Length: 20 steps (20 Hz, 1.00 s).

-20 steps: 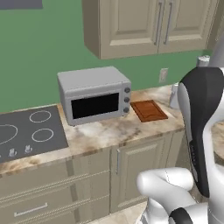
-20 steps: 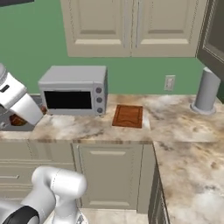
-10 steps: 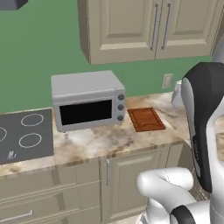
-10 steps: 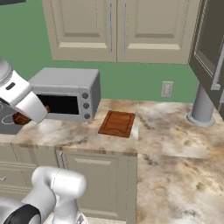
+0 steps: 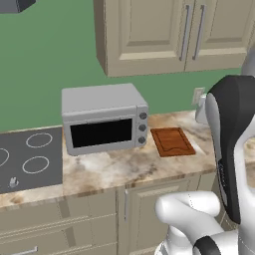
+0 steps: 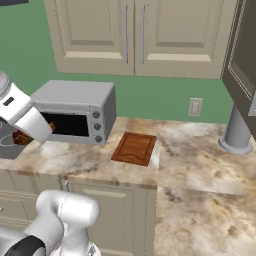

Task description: Retrieve the chicken drumstick from the fridge and place it on the cutting board.

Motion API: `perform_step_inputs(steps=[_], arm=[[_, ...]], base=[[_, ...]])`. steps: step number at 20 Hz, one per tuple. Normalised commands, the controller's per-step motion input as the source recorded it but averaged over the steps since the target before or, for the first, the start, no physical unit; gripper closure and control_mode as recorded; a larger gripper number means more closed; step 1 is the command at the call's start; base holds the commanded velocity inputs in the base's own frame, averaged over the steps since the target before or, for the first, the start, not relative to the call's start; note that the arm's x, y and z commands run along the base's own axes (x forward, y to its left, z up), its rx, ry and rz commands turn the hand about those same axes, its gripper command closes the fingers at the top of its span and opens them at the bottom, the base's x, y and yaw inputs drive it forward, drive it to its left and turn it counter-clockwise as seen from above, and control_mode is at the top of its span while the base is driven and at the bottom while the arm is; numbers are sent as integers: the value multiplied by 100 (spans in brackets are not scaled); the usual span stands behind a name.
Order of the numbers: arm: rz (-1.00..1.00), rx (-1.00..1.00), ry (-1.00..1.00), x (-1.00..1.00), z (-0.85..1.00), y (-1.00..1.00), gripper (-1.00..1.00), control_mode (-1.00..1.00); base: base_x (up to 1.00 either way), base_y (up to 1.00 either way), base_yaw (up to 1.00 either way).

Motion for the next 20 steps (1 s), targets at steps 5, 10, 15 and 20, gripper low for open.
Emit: perform_step_inputs(steps=[5, 10, 15, 20], arm=[[0, 0, 0, 0, 0, 0, 100, 100], [9, 3, 0, 32, -7, -41, 100, -100], [10, 5, 1, 43, -34, -67, 100, -100], [2, -7, 1, 73, -66, -37, 100, -100]], base=[[47, -21, 16], [2, -7, 1], [0, 0, 0], [0, 0, 0]])
